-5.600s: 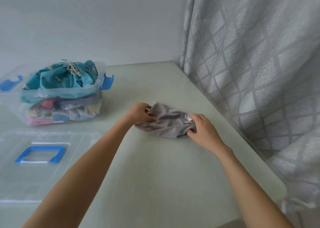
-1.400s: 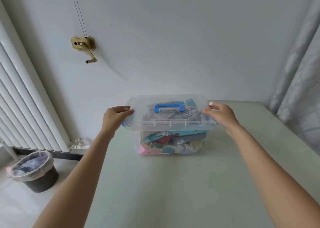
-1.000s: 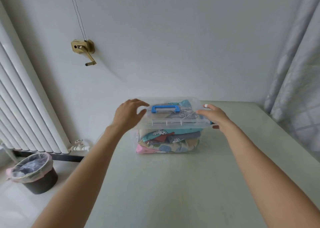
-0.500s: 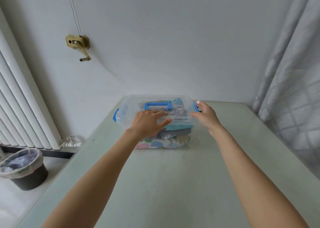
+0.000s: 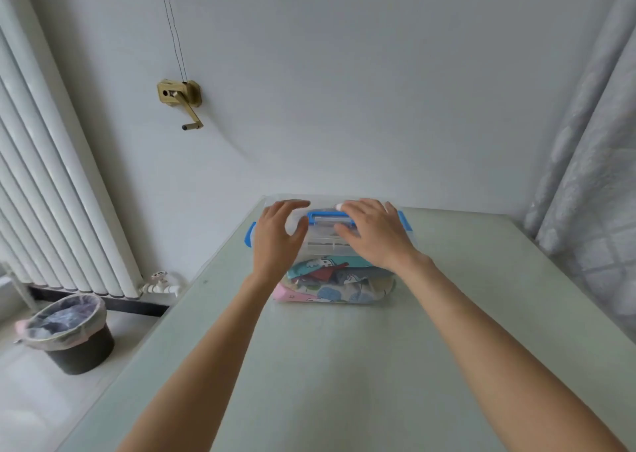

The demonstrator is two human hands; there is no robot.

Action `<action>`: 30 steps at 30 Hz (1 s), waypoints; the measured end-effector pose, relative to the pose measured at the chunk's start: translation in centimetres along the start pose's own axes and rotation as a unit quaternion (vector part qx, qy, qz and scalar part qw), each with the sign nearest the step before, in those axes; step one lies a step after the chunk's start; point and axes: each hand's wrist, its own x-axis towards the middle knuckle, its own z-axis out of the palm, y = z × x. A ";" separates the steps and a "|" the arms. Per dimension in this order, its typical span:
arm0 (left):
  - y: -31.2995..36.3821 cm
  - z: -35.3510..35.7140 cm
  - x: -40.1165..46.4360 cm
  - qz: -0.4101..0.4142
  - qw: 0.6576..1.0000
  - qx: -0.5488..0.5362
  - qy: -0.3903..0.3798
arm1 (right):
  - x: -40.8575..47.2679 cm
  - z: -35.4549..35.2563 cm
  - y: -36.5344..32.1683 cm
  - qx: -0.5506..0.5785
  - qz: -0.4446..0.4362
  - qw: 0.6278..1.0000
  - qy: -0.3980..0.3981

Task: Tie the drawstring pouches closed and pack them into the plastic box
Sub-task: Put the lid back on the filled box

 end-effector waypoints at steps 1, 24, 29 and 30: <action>-0.9 -0.6 0.0 -0.042 0.999 0.020 0.017 | 0.6 0.5 -0.8 -0.008 -0.007 0.999 -0.032; -4.9 -1.2 1.3 -0.331 0.920 -0.207 -0.036 | -1.7 1.9 2.3 -0.093 0.015 0.990 0.106; -4.2 0.5 1.6 -0.306 0.935 -0.173 -0.047 | -4.5 1.2 5.5 -0.028 0.181 0.977 0.111; -4.0 1.0 1.6 -0.301 0.937 -0.174 -0.045 | -4.7 1.4 5.8 -0.008 0.202 0.974 0.101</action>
